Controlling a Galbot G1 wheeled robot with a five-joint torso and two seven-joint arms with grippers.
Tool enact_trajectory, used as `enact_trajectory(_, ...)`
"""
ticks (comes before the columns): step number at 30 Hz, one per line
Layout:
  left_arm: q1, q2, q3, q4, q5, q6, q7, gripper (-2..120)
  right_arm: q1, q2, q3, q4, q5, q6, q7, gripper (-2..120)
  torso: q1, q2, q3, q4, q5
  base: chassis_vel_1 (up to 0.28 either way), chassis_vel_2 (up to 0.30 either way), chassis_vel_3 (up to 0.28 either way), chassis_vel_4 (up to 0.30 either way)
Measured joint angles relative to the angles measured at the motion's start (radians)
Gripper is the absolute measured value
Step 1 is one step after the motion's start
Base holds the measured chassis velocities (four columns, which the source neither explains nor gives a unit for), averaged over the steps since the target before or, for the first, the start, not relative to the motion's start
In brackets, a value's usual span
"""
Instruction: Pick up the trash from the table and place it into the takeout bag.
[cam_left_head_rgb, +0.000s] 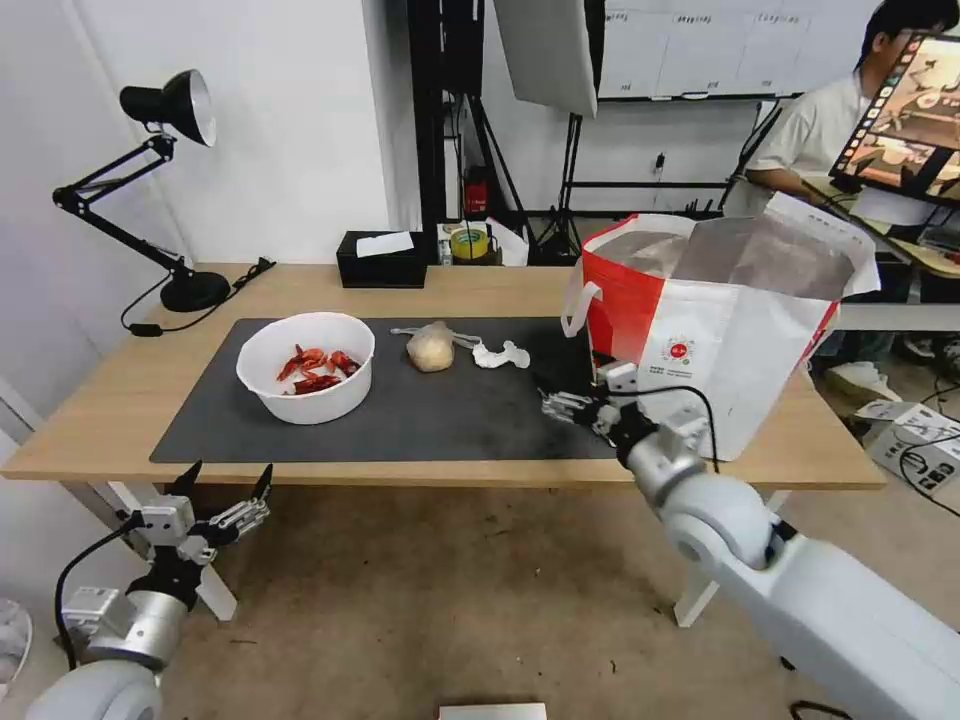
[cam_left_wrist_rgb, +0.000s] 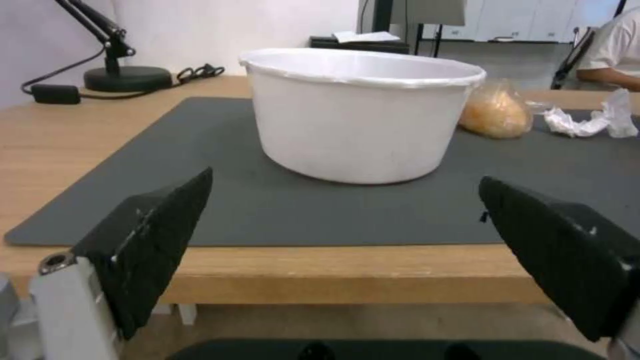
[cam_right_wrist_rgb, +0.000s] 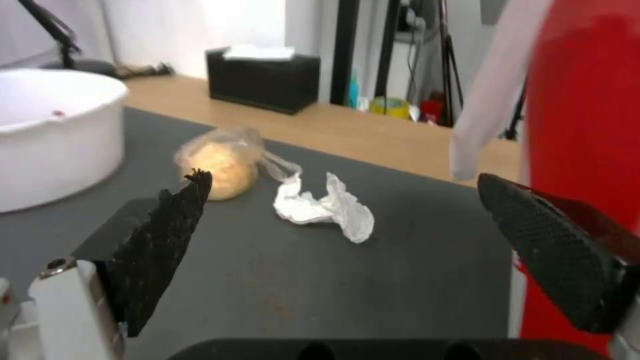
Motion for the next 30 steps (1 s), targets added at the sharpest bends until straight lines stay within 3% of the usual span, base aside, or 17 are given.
enact_trajectory(7, -0.006, -0.005, 0.019, -0.002, 0.003, 0.006, 0.0, 100, 0.165, 0.066, -0.097, -0.1, 0.095, -0.045, 0.097, 100, 0.0, 0.0, 0.0, 0.0, -0.0002, 0.0, 0.0, 0.0, 0.0)
enact_trajectory(14, -0.002, -0.004, 0.022, -0.003, 0.004, 0.007, -0.001, 100, 0.275, 0.199, -0.172, -0.249, 0.213, -0.078, 0.164, 100, 0.0, 0.0, 0.0, 0.0002, -0.0001, 0.0, 0.0, 0.0, 0.0)
enact_trajectory(21, 0.0, -0.007, 0.037, -0.004, 0.012, 0.007, -0.001, 100, 0.325, 0.305, -0.207, -0.389, 0.22, -0.093, 0.19, 100, 0.0, 0.0, 0.0, 0.0001, -0.0002, 0.0, 0.0, 0.0, 0.0)
enact_trajectory(30, 0.006, -0.013, 0.036, -0.006, 0.014, 0.005, -0.001, 100, 0.34, 0.36, -0.206, -0.474, 0.204, -0.11, 0.195, 100, 0.0, 0.0, 0.0, 0.0001, -0.0002, 0.0, 0.0, 0.0, 0.0)
